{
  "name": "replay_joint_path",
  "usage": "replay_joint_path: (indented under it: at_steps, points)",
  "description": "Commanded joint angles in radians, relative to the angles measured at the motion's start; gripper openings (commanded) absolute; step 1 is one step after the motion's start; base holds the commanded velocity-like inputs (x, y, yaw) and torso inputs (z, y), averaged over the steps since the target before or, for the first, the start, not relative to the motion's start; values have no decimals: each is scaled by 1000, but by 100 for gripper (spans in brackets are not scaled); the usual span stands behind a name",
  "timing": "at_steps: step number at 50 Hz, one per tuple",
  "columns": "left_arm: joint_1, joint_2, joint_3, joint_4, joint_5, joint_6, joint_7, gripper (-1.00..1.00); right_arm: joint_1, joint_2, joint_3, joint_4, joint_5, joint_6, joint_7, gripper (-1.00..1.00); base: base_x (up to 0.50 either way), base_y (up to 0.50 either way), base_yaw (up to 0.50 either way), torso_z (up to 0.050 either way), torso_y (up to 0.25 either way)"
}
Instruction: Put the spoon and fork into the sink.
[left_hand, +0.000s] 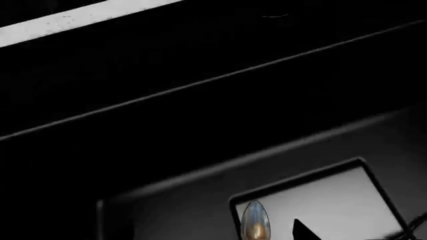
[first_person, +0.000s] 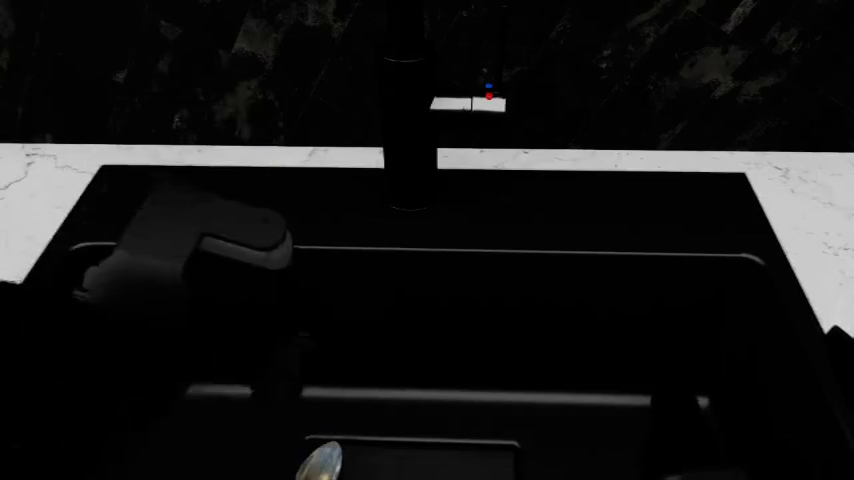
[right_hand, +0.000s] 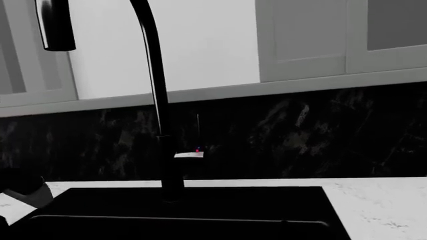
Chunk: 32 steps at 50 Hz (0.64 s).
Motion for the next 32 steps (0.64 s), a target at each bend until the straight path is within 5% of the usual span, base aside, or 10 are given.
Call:
replay_joint_path:
  at_steps: [1,17,32]
  points:
    - [-186,-153,-111,270,-11,-23,-188,100,18,0,35,-5,-9,20,-9,100,0,0,0,0,0]
    - [-351,-361,-232,473,-117,-40,-355,100,25,0,47,-7,-2,31,-13,100,0,0,0,0,0]
    - [-262,-614,-294,812,-77,45,-344,100,23,0,49,-26,-23,42,15,100,0,0,0,0,0]
